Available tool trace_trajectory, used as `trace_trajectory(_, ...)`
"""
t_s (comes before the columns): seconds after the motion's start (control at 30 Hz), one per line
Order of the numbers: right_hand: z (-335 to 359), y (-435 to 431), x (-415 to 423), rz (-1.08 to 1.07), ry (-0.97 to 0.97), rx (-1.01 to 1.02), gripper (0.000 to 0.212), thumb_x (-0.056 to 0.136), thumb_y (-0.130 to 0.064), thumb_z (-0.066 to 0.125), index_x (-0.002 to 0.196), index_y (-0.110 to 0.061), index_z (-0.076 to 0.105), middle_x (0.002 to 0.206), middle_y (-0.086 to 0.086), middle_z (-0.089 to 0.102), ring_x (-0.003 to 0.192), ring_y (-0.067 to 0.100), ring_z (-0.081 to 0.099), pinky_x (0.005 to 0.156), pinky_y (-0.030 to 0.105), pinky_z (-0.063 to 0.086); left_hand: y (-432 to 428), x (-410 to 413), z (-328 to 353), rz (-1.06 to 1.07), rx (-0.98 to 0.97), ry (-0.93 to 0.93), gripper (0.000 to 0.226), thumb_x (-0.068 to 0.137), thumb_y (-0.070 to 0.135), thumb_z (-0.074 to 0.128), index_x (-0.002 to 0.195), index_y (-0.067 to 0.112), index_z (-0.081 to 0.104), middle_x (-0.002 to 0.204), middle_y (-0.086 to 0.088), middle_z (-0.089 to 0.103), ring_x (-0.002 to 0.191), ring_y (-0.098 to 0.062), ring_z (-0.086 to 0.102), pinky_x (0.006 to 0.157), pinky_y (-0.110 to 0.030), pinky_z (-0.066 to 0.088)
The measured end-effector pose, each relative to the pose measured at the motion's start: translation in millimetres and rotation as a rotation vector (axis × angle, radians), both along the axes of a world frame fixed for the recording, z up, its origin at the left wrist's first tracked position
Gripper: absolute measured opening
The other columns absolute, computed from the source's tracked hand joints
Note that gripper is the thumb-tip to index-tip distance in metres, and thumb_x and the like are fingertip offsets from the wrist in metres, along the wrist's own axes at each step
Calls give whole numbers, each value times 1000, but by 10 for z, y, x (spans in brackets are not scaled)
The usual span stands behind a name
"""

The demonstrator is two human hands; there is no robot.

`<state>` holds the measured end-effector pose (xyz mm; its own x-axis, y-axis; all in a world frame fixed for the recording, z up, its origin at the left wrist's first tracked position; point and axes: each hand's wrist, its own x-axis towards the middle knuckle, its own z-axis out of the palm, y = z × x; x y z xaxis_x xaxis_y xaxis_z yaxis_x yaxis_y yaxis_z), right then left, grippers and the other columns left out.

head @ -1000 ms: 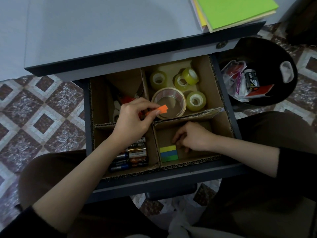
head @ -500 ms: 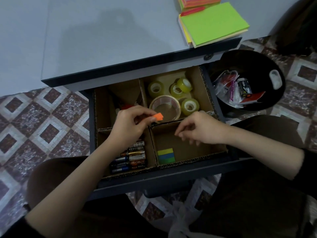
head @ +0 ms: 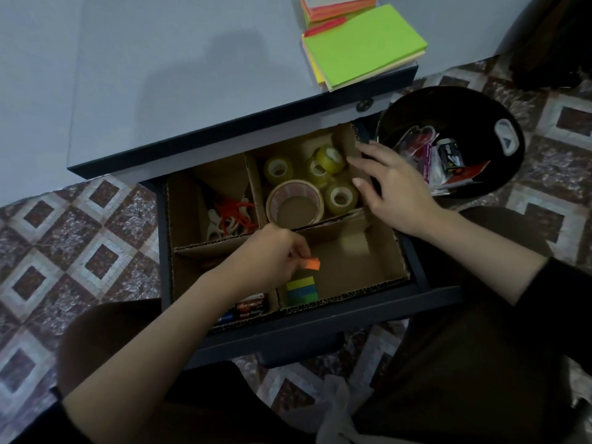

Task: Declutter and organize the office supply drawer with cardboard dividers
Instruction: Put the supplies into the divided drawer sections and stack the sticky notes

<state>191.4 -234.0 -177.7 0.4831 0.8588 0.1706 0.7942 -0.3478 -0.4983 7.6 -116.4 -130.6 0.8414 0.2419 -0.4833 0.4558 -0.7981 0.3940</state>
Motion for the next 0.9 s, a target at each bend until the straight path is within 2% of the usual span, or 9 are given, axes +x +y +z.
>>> trace_trajectory(0.1,-107,6,-41,5,94,-6,53,93,-28,38,138,-2,43,149,13,34,142,27,22,113,36,21,-80,56,-67,-77,63,108,15,91,19,57,103,20,66,104,2,63,96,-15,57,85,-34,50)
trace_trajectory(0.17,-132,8,-52,-10,123,-1,55,93,-31,36,141,-3,37,152,10,29,144,22,16,114,32,18,-124,70,-127,-134,143,168,16,90,13,54,104,17,62,109,-2,60,98,-21,57,84,-37,50)
trace_trajectory(0.27,-146,7,-45,-17,127,14,55,93,-31,37,141,-3,38,152,9,29,144,21,16,114,32,18,-201,96,-187,-202,285,232,16,90,7,48,105,10,55,113,-8,55,103,-27,55,78,-35,45)
trace_trajectory(0.37,-161,10,-48,-10,127,20,55,93,-31,39,140,-3,40,152,9,29,144,21,17,113,31,18,-268,146,-239,-199,344,236,21,92,4,42,109,8,54,114,-11,55,105,-29,56,73,-34,42)
trace_trajectory(0.6,-162,12,-49,-18,133,14,55,92,-33,38,139,-4,41,153,7,28,144,19,15,114,32,19,-314,207,-285,-58,323,231,16,91,0,44,97,5,58,102,-12,59,95,-31,58,68,-33,40)
trace_trajectory(0.77,-162,12,-55,-23,133,22,54,92,-32,39,139,-4,42,152,7,29,144,20,15,114,33,20,-291,273,-349,-22,264,234,18,89,-5,45,100,4,57,105,-14,58,96,-30,59,69,-32,43)
trace_trajectory(0.9,-175,16,-47,-23,121,23,52,94,-30,43,139,-4,42,153,6,28,144,19,15,113,32,20,-313,227,-376,-60,326,201,20,90,-3,42,101,4,58,106,-13,58,97,-29,58,70,-32,41)
